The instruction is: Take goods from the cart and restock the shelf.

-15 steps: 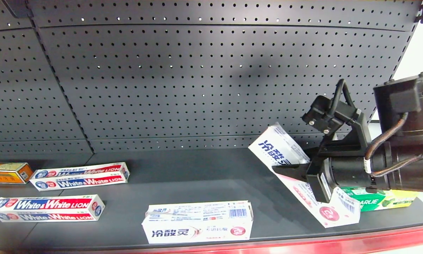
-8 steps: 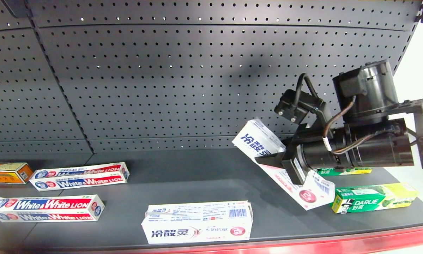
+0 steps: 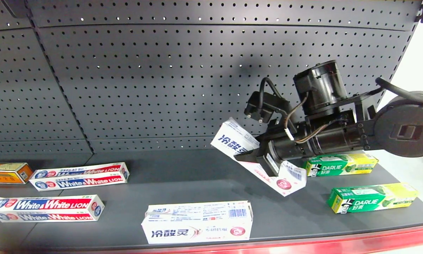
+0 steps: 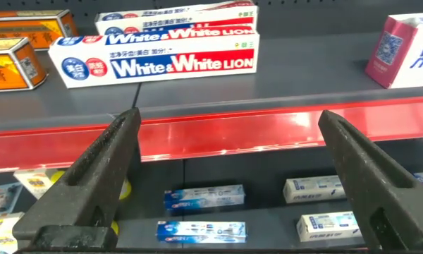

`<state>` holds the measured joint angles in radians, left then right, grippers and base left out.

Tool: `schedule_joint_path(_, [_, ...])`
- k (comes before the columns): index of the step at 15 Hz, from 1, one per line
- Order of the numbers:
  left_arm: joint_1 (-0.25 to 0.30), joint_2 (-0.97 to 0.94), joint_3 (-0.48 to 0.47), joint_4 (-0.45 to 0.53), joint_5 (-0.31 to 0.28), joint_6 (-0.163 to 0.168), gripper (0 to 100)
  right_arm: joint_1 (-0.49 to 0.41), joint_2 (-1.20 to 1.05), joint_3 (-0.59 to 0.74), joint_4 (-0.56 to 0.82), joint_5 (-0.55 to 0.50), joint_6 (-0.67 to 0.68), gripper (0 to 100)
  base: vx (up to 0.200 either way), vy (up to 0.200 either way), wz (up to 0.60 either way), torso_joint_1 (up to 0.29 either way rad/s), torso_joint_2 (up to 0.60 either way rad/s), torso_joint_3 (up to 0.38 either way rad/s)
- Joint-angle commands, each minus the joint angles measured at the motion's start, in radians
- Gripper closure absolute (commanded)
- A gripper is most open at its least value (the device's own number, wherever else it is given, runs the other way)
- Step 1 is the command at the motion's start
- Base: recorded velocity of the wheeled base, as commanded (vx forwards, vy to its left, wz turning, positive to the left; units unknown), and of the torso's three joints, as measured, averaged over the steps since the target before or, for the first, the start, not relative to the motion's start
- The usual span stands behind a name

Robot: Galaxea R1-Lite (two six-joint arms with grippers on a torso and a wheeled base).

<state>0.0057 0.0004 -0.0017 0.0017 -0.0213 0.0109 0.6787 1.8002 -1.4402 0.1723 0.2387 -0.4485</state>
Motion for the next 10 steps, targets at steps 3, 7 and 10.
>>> schedule_joint_path(3, [0.000,0.000,0.000,0.000,0.000,0.000,0,0.036,0.097,-0.157,0.141,0.002,-0.025,100,0.000,0.000,0.00,0.000,0.00,0.000])
schedule_joint_path(7, [0.000,0.000,0.000,0.000,0.000,0.000,0,0.051,0.122,-0.201,0.228,-0.001,-0.099,100,0.000,0.000,0.00,0.000,0.00,0.000])
schedule_joint_path(10, [0.000,0.000,0.000,0.000,0.000,0.000,0,0.048,0.130,-0.206,0.257,0.002,-0.134,100,0.000,0.000,0.00,0.000,0.00,0.000])
